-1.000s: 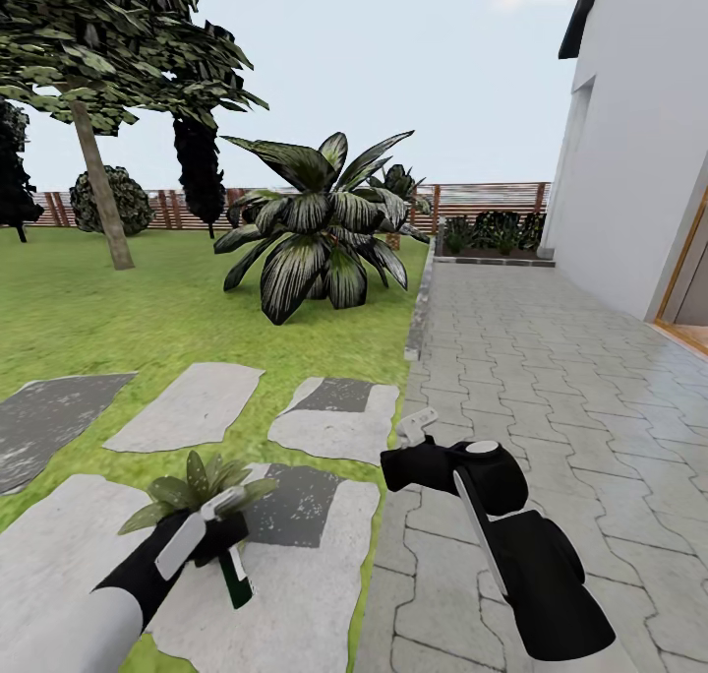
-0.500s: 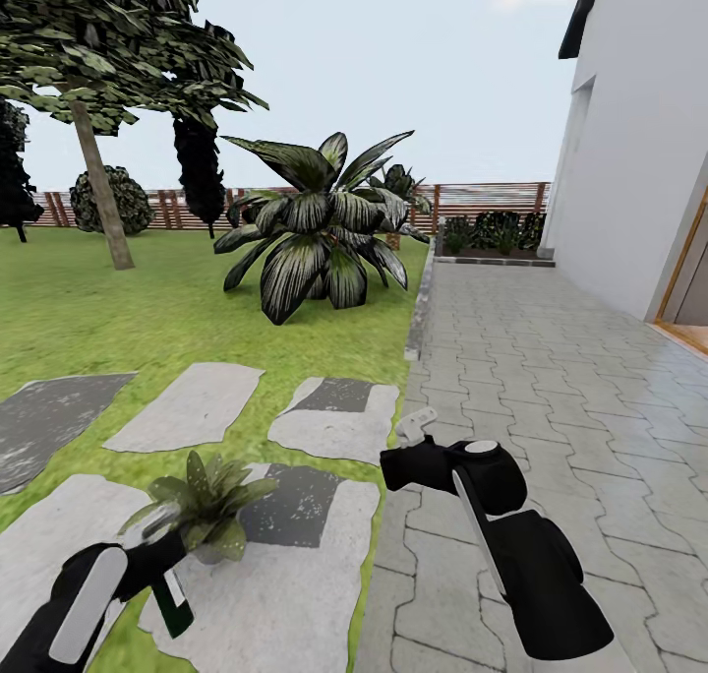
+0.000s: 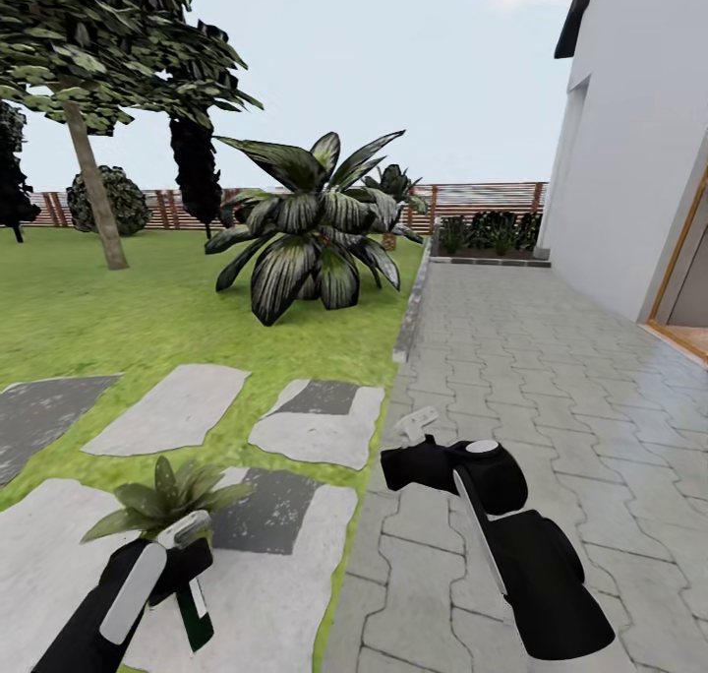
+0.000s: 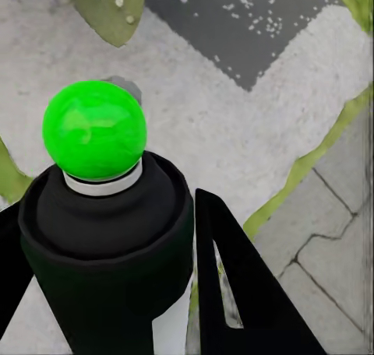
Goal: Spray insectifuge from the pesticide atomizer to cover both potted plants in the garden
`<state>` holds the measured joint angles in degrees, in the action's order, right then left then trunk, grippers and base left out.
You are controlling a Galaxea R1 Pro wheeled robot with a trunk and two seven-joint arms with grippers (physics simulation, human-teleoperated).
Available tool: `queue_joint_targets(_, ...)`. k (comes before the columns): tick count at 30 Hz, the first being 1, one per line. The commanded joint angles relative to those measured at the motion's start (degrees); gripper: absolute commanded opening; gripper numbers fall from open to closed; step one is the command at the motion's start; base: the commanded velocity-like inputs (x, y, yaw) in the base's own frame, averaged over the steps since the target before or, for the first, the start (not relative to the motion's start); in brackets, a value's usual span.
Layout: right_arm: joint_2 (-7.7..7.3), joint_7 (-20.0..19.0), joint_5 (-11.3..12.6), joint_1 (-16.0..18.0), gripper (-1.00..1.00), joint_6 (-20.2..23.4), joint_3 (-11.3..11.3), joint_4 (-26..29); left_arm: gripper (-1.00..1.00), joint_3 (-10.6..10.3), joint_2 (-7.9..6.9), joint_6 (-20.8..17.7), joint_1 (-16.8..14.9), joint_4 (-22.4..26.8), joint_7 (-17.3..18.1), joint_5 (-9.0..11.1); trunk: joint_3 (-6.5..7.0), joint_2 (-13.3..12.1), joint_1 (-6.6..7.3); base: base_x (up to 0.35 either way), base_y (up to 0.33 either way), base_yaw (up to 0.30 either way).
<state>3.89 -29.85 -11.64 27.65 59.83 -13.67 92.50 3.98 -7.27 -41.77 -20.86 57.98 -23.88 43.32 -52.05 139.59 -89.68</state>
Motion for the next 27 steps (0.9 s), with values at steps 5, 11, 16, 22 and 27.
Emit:
queue_joint_targets(5,-0.1,-0.5,-0.6,0.0,-1.0,0.2,0.1,0.1,-1.0,0.5,-1.22,-1.8,-4.2,1.1,-1.4,0.5,-0.06,0.0,-0.02,0.308,-0.057,0.0)
queue_joint_targets(11,-0.11,-0.6,-0.5,0.0,-1.0,0.2,0.2,0.1,-1.0,-0.5,0.82,-1.8,-4.8,1.0,-5.3,0.6,-0.06,0.0,-0.02,0.249,-0.185,0.0)
queue_joint_targets(16,-0.11,-0.6,-0.5,0.0,-1.0,0.2,0.2,0.1,-1.0,-1.8,3.47,-1.7,-5.0,-0.1,-5.7,0.6,-0.06,0.0,-0.02,0.051,-0.326,0.0)
queue_joint_targets(22,-0.04,-0.6,-0.5,0.0,-1.0,0.2,0.0,0.1,-1.0,-1.4,3.81,0.7,-7.1,-10.2,-5.4,1.3,-0.06,0.0,-0.02,0.006,-0.347,0.0)
queue_joint_targets(27,-0.07,-0.6,-0.5,0.0,-1.0,0.2,0.0,0.1,-1.0,2.5,3.55,4.8,-8.6,-16.8,-5.5,3.5,-0.06,0.0,-0.02,0.0,-0.308,0.0)
